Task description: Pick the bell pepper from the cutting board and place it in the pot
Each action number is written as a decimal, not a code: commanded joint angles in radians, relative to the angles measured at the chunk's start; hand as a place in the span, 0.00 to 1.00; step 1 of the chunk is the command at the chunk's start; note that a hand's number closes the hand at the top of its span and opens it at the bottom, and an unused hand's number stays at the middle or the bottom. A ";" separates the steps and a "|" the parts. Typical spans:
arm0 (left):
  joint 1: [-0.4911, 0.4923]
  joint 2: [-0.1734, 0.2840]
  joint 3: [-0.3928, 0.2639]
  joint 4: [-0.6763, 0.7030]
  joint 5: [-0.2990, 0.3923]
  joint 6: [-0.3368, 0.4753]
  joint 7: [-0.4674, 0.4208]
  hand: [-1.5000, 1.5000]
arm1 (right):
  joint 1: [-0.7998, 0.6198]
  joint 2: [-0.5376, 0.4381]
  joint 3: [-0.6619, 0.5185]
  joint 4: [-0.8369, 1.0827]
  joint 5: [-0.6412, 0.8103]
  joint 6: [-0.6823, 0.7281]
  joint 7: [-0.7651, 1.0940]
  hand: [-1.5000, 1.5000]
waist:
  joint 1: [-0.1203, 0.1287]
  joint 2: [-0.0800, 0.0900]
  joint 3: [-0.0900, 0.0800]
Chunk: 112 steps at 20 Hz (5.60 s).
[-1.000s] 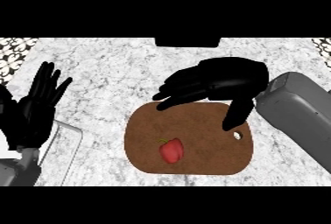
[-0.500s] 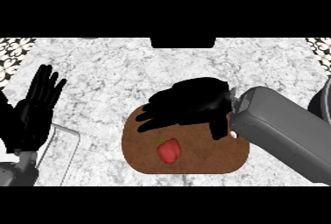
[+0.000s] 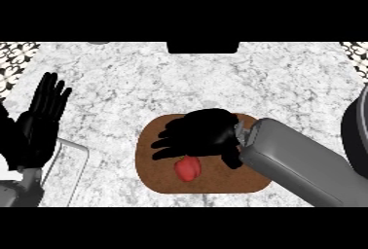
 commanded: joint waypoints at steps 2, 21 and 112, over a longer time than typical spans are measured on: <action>-0.088 -0.026 0.008 0.029 -0.036 0.004 0.021 0.50 | 0.038 0.033 0.013 0.052 0.086 -0.037 -0.063 0.00 | -0.007 0.011 -0.021; -0.129 -0.040 0.019 0.095 -0.034 -0.008 -0.013 0.50 | 0.099 0.144 -0.020 0.153 0.285 -0.112 -0.067 0.00 | -0.012 0.013 -0.021; -0.113 -0.066 -0.014 0.051 -0.059 0.010 0.005 0.50 | 0.653 -0.262 -1.430 0.445 0.100 -0.622 0.164 1.00 | 0.008 0.018 -0.019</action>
